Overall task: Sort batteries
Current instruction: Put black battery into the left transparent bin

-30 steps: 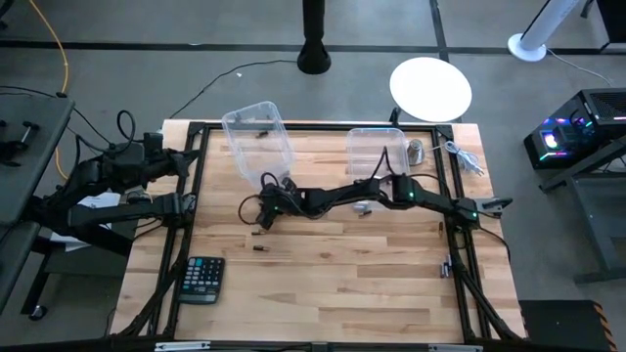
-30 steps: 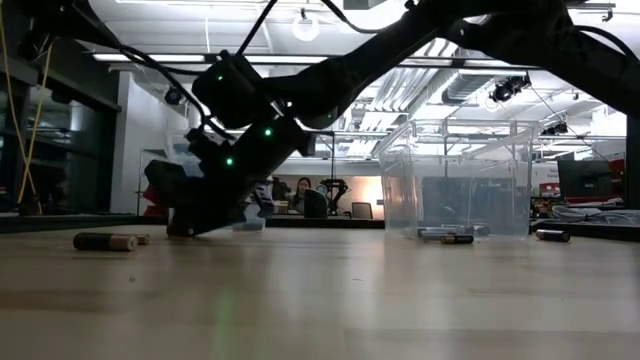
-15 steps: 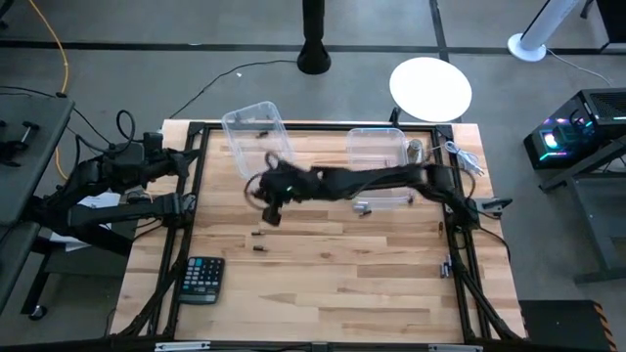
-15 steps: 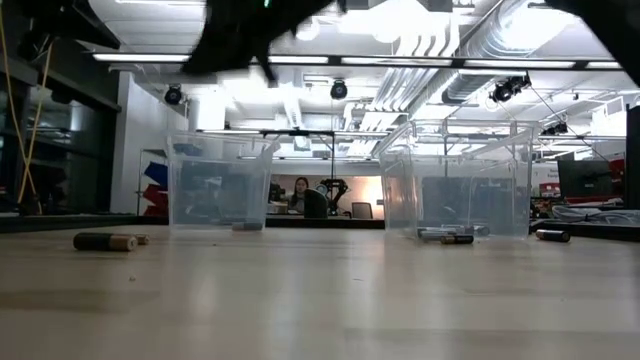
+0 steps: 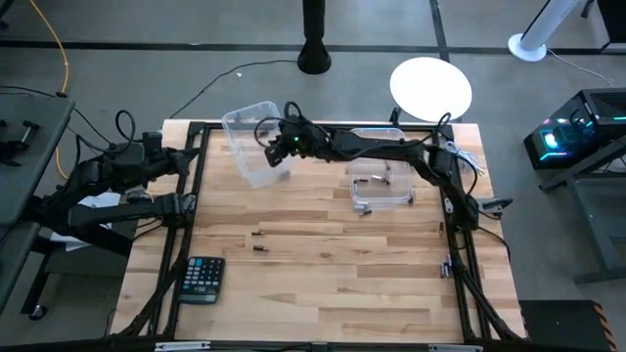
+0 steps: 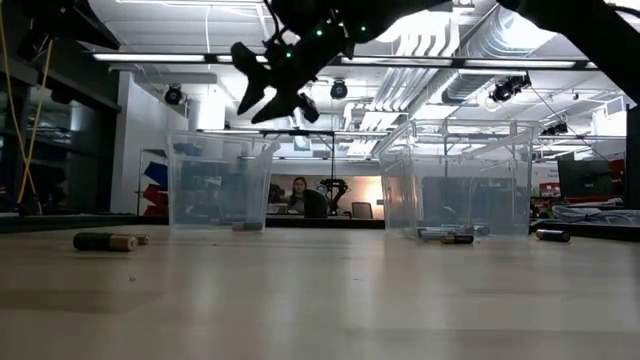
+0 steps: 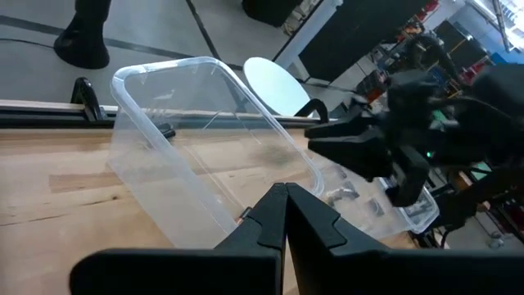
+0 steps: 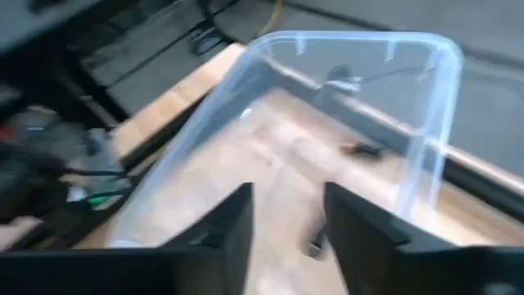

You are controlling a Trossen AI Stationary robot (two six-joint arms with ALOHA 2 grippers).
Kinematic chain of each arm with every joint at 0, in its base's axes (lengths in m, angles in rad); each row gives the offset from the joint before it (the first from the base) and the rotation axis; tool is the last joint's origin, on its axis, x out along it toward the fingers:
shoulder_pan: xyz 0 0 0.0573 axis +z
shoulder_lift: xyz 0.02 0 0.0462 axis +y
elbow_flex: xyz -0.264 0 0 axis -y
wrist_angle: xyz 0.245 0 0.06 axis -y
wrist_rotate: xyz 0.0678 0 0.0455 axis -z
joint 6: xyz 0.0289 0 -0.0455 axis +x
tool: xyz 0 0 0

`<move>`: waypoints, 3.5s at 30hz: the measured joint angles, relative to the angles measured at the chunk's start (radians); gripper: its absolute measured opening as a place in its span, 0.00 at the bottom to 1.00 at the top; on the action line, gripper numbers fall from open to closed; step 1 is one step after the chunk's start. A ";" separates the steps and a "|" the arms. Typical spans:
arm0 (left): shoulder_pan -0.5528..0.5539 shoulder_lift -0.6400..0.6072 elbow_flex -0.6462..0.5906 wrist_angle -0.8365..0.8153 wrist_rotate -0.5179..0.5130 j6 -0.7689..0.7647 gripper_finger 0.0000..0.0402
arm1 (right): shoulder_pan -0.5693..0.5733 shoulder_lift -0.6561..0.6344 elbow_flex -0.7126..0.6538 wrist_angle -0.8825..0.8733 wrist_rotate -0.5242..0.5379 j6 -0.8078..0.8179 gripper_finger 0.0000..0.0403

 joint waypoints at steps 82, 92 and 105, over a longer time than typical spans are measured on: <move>0.074 0.760 -0.031 0.364 0.088 0.725 0.26 | 0.319 -0.345 0.002 -0.632 0.245 -0.041 0.64; 0.006 0.700 0.103 0.228 0.479 0.592 0.51 | 0.367 -0.345 0.002 -0.705 0.241 -0.003 0.64; -0.669 0.775 -0.231 0.446 0.304 0.461 0.50 | 0.418 -0.345 0.002 -0.847 0.291 0.056 0.64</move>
